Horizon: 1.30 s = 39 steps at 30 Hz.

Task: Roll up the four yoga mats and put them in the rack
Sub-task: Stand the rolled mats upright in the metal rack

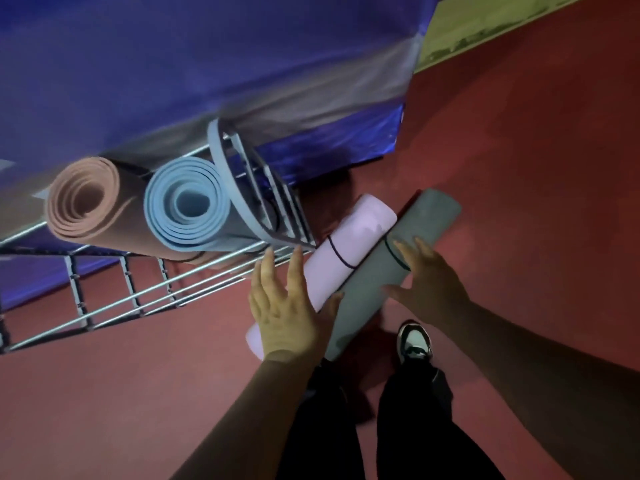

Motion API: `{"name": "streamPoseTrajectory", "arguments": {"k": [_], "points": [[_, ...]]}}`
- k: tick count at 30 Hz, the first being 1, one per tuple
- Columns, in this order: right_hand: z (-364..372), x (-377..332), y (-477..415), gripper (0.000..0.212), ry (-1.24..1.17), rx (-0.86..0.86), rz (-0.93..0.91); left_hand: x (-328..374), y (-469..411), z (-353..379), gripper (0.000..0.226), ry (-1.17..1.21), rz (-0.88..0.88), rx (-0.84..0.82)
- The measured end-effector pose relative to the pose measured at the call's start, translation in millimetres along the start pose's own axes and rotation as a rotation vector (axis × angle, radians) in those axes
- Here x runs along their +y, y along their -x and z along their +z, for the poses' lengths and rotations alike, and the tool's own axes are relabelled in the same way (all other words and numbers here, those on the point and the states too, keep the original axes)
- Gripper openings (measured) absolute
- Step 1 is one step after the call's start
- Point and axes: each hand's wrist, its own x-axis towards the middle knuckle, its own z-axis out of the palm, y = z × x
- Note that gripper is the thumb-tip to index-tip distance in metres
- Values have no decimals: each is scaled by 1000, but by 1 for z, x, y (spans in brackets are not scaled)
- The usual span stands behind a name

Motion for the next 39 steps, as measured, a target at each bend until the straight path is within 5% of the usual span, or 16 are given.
{"name": "streamPoseTrajectory", "arguments": {"k": [12,20,25,32,39], "points": [[62,115,-76,101,-108,-36,157,18,-27,177,97,41,-30,-403],[135,197,-186,131,-762,288,629,11,-68,350,94,125,147,-623],[166,221,-243,153,-1196,355,864,7,-80,394,88,140,157,-565],[142,188,-209,71,-1321,457,536,12,-98,342,80,473,-16,-551],[24,87,-99,86,-1227,394,43,87,-134,165,95,813,64,-445]]}}
